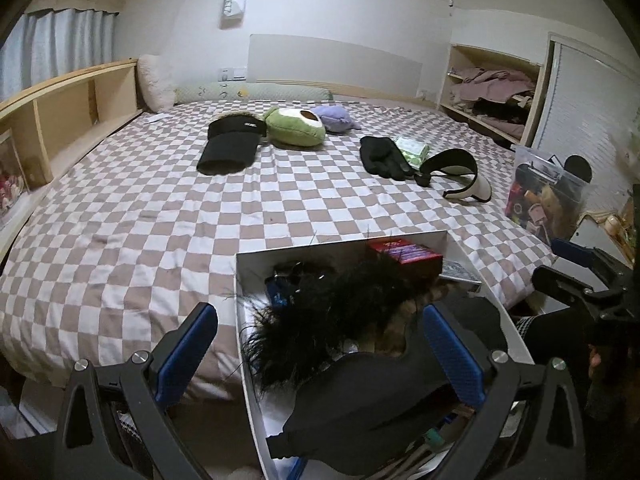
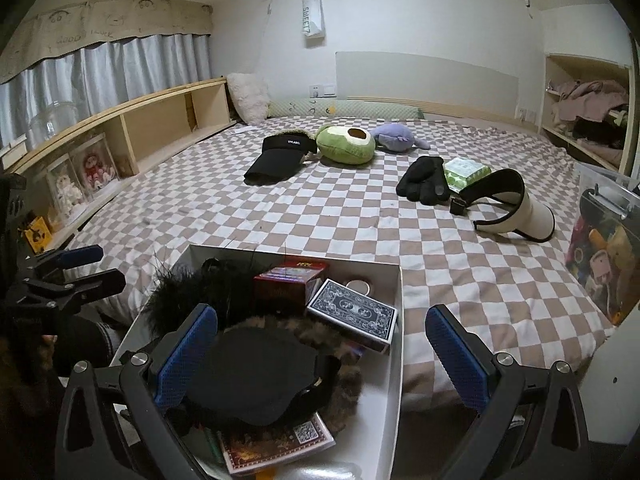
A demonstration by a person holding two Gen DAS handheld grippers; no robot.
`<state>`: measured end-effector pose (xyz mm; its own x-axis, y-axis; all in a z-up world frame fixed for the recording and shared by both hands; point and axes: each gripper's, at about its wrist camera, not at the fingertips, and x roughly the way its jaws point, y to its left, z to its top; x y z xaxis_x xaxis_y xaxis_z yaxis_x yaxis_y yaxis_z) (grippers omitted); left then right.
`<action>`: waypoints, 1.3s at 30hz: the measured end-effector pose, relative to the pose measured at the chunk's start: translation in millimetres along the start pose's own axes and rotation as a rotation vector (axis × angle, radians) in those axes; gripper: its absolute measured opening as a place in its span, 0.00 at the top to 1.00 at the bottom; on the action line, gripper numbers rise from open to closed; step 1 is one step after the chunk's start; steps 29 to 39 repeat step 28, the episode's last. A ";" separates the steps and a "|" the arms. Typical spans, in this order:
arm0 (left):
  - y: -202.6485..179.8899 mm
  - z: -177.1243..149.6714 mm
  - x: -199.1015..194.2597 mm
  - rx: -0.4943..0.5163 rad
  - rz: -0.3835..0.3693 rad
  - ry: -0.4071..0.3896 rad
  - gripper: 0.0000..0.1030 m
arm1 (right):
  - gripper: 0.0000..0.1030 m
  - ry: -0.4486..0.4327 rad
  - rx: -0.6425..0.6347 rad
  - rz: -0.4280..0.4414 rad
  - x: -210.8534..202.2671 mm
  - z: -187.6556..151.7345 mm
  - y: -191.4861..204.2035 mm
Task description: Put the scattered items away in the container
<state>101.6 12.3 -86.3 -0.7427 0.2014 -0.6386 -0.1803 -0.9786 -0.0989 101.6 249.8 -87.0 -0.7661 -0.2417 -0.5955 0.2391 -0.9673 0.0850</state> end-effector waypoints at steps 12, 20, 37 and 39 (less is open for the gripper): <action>-4.2 -3.4 -0.4 0.018 0.050 -0.014 0.00 | 0.00 0.021 0.002 -0.010 2.0 -4.0 -1.2; -3.4 -4.4 0.5 0.017 0.056 -0.009 0.00 | 0.00 0.032 -0.010 -0.007 4.4 -5.0 0.8; -5.4 -7.0 -1.1 0.019 0.063 -0.017 0.00 | 0.00 0.032 -0.010 -0.010 5.2 -4.8 1.8; -5.4 -7.0 -1.1 0.019 0.063 -0.017 0.00 | 0.00 0.032 -0.010 -0.010 5.2 -4.8 1.8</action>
